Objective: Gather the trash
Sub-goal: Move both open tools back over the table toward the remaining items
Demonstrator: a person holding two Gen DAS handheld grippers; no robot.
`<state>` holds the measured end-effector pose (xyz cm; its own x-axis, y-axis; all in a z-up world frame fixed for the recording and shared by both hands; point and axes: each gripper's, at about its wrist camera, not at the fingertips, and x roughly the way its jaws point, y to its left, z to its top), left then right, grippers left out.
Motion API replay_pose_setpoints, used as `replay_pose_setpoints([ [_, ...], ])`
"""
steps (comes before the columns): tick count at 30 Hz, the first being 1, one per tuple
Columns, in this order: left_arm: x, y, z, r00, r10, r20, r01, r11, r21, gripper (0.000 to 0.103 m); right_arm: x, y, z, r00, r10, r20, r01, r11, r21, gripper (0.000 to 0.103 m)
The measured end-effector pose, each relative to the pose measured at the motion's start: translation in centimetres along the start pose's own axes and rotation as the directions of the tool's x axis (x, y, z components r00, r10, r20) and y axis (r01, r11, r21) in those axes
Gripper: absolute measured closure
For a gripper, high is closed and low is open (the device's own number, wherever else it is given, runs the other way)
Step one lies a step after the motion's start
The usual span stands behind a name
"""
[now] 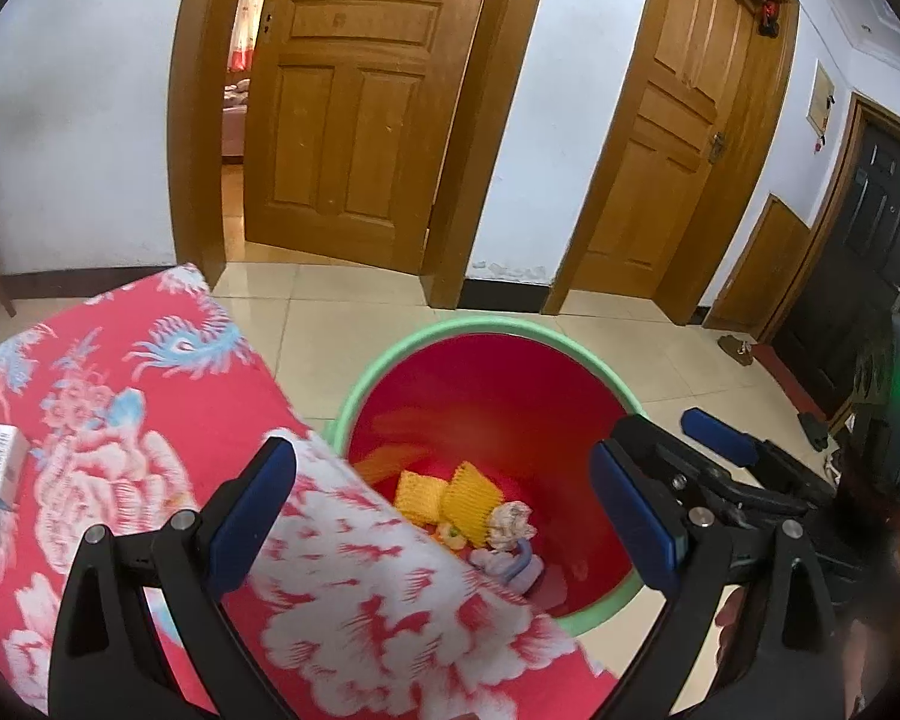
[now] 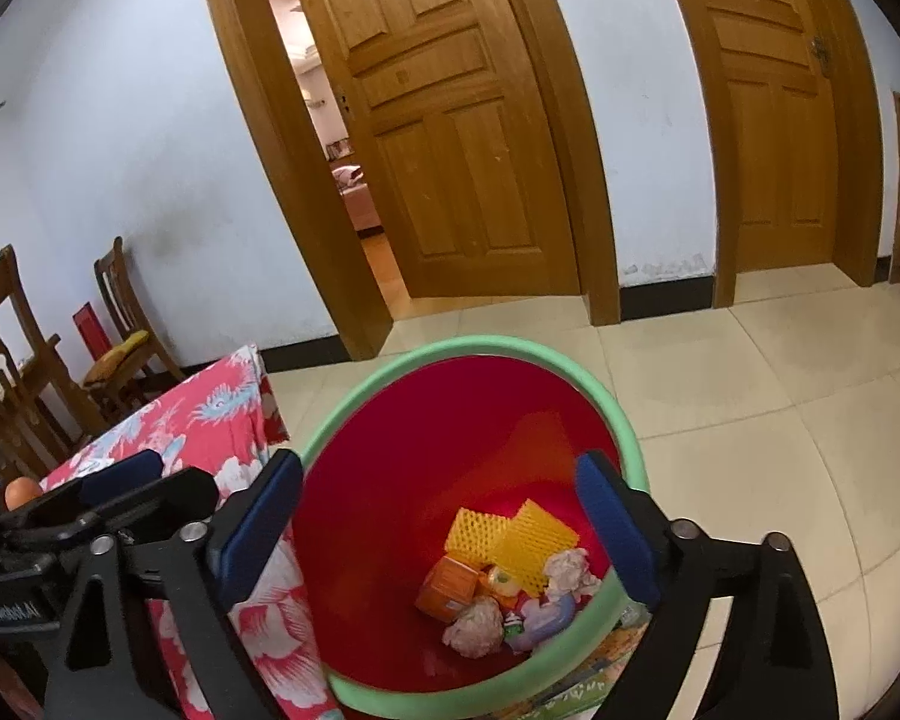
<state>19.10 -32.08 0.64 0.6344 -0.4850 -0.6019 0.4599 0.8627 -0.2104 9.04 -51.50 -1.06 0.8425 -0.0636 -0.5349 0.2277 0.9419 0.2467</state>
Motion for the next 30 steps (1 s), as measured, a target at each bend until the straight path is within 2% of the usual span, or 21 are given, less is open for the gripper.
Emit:
replay_pose_setpoints([
  [5, -2.0, 2.4, 0.0, 0.999, 0.041, 0.022, -0.041, 0.999, -0.014, 0.006, -0.2, 2.1, 0.2, 1.0, 0.0, -0.006, 0.0, 0.997, -0.075, 0.003],
  [10, -3.7, 5.1, -0.1, 0.997, 0.074, 0.039, -0.072, 0.996, -0.053, 0.006, -0.6, 4.8, 0.6, 0.998, 0.058, 0.027, -0.054, 0.993, -0.107, 0.002],
  [14, -5.2, 7.3, -0.3, 0.992, 0.112, 0.052, -0.108, 0.991, -0.075, 0.006, 0.2, 6.7, 0.6, 0.992, 0.126, 0.011, -0.124, 0.987, -0.099, 0.002],
  [18, -6.5, 9.2, -0.3, 0.989, 0.136, 0.057, -0.13, 0.987, -0.098, 0.006, 0.6, 9.3, 0.4, 0.989, 0.148, 0.008, -0.145, 0.98, -0.137, 0.002],
  [26, -9.3, 14.1, -1.1, 0.973, 0.224, 0.049, -0.218, 0.97, -0.111, 0.006, 1.9, 13.9, 0.2, 0.977, 0.209, -0.034, -0.212, 0.965, -0.154, 0.001],
  [30, -11.0, 17.5, -1.5, 0.962, 0.267, 0.048, -0.257, 0.954, -0.153, 0.006, 2.3, 17.1, -0.2, 0.969, 0.239, -0.054, -0.245, 0.951, -0.188, 0.001],
])
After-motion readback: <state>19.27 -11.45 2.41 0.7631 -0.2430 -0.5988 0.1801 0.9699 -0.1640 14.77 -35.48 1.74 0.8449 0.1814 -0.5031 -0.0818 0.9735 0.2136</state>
